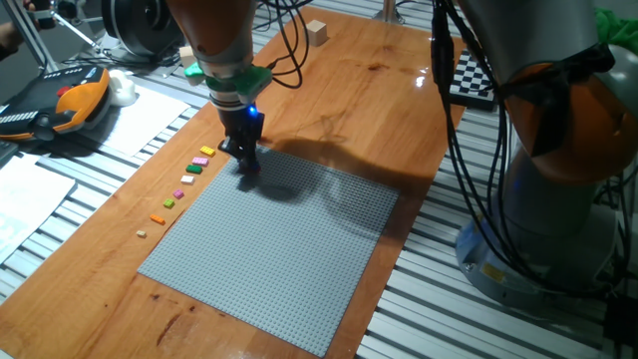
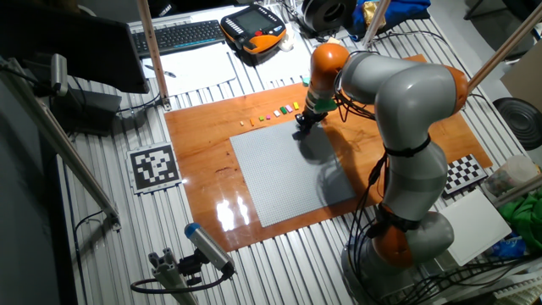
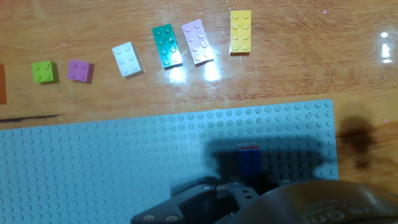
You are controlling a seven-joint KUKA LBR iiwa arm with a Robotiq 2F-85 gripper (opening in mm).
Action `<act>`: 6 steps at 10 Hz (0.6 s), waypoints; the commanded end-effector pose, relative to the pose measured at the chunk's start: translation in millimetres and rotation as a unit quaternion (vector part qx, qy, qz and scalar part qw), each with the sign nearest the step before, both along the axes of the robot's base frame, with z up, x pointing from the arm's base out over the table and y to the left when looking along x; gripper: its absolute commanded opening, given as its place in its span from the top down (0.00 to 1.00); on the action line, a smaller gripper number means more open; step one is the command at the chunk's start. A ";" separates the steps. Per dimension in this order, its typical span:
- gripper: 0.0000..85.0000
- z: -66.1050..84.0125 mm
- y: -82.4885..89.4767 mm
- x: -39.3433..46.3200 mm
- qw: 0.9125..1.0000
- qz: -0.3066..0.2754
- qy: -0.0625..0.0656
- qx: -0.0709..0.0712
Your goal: Stack small Lego blocks randomly, one at a time
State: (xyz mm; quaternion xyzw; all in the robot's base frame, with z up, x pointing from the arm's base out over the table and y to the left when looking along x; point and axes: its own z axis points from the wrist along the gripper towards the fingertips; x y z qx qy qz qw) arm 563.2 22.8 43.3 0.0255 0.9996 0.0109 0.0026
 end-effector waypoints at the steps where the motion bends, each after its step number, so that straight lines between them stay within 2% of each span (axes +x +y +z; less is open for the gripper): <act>1: 1.00 0.0 0.6 -0.6 1.000 0.000 -0.003 -0.001; 3: 1.00 -0.7 1.9 -2.2 1.000 -0.001 -0.014 -0.008; 6: 1.00 -1.2 1.4 -1.9 1.000 0.003 -0.014 -0.014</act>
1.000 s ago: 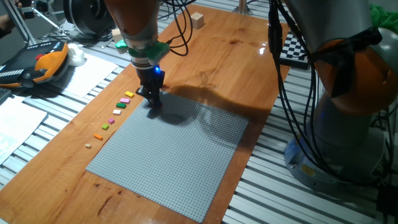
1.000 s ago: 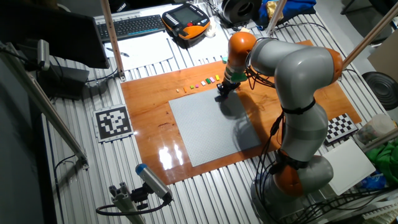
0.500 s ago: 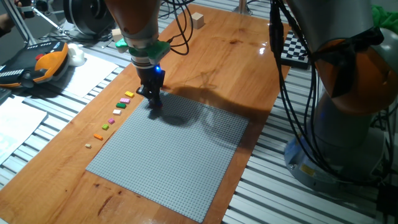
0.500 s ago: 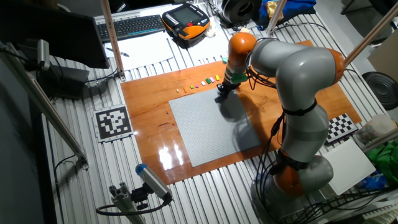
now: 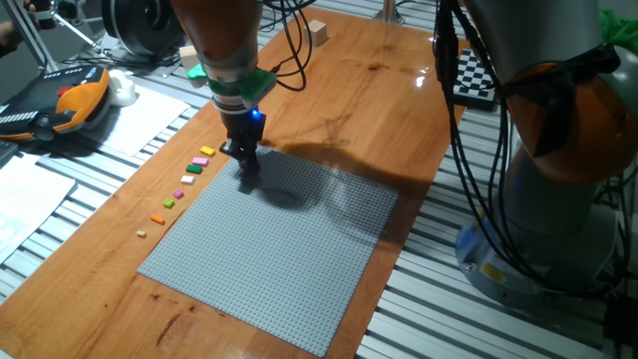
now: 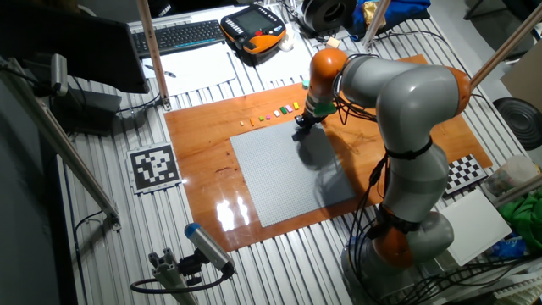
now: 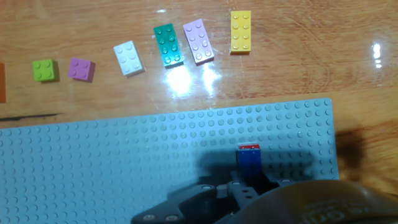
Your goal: Stack small Lego blocks randomly, one at a time
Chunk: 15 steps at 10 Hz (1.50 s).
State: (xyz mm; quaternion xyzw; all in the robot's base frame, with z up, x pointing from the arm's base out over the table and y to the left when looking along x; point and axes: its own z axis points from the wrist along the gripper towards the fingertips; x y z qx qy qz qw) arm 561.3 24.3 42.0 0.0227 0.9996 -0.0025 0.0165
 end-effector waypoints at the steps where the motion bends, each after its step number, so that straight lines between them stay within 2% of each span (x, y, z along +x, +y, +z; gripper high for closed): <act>1: 1.00 -0.3 -0.1 0.4 1.000 0.001 0.001 0.000; 8: 1.00 -4.2 -2.0 2.4 1.000 0.002 0.005 0.000; 15: 1.00 -7.7 -1.8 -0.8 1.000 -0.002 0.005 0.005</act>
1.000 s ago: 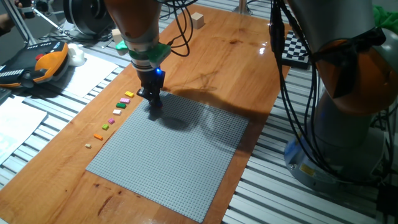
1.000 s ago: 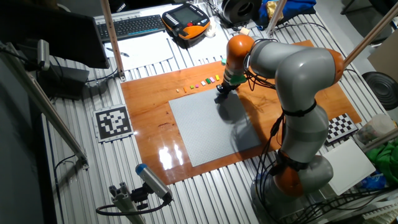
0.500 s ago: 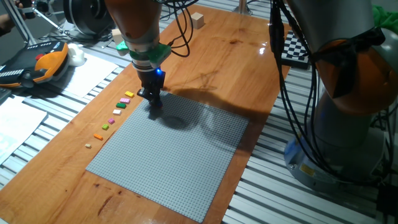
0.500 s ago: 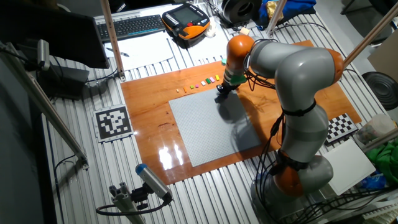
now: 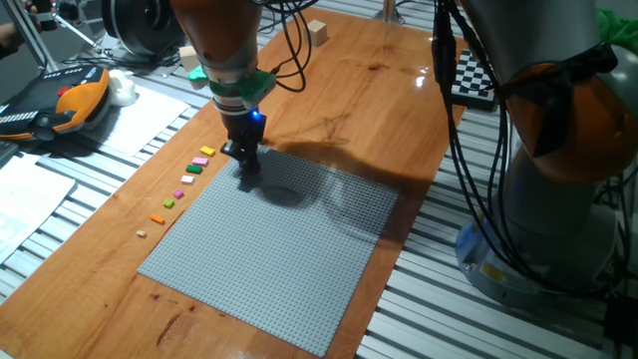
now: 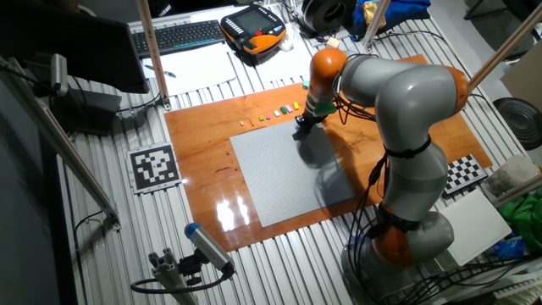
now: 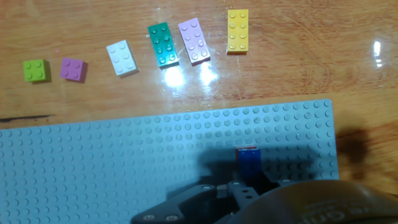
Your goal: Stack small Lego blocks randomly, one at a time
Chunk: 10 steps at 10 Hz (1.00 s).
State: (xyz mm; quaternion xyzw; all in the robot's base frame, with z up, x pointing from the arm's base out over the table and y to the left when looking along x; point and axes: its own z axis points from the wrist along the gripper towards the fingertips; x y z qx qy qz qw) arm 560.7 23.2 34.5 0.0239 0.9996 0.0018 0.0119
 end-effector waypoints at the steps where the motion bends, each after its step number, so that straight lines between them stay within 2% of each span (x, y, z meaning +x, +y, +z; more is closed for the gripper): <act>1: 1.00 -0.4 -0.6 -0.1 1.000 -0.001 0.000 0.000; 10: 1.00 -0.6 -1.9 2.5 1.000 0.000 0.001 0.000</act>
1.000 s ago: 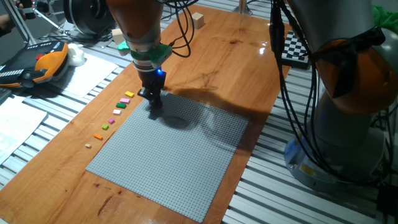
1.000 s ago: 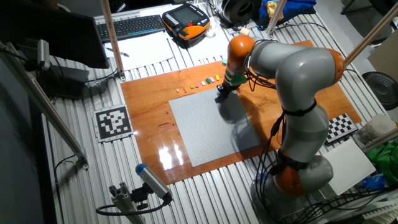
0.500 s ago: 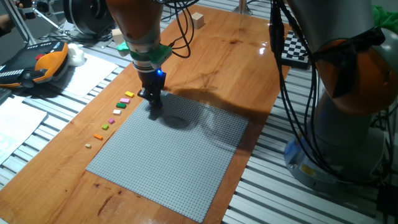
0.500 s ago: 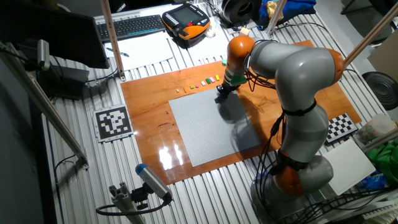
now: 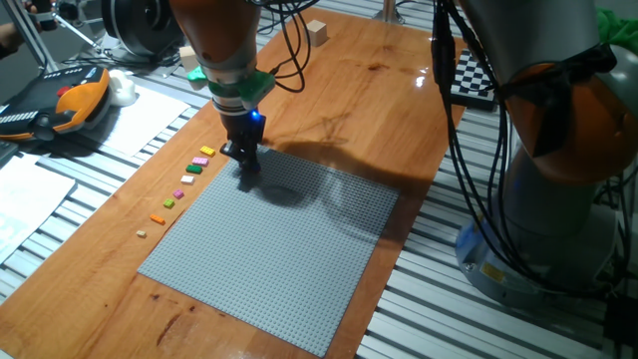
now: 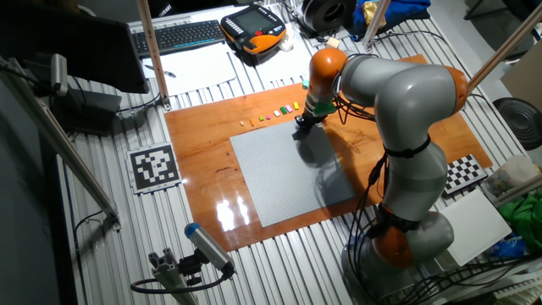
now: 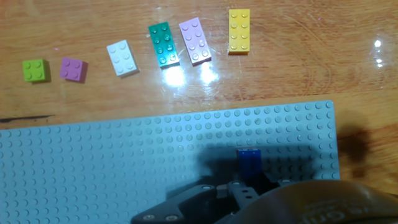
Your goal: Stack small Lego blocks randomly, one at a time
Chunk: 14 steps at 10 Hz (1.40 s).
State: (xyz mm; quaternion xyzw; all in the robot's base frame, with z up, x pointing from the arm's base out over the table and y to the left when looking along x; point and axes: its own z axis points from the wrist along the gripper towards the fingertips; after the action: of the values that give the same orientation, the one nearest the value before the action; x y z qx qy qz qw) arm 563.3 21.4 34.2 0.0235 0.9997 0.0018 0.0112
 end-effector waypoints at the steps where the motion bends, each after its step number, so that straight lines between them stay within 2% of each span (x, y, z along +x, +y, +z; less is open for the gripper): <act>1: 1.00 -0.8 0.3 -0.4 1.000 -0.001 0.000 0.001; 11: 1.00 -2.2 0.9 -0.6 1.000 -0.004 0.001 0.001; 13: 1.00 -2.4 -0.4 -0.6 1.000 -0.017 0.004 0.013; 14: 1.00 -2.0 -0.2 -1.0 1.000 -0.018 0.004 0.013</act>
State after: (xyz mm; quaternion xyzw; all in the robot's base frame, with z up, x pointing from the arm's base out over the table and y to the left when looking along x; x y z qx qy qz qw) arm 562.1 20.9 31.9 0.0420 0.9990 0.0140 0.0063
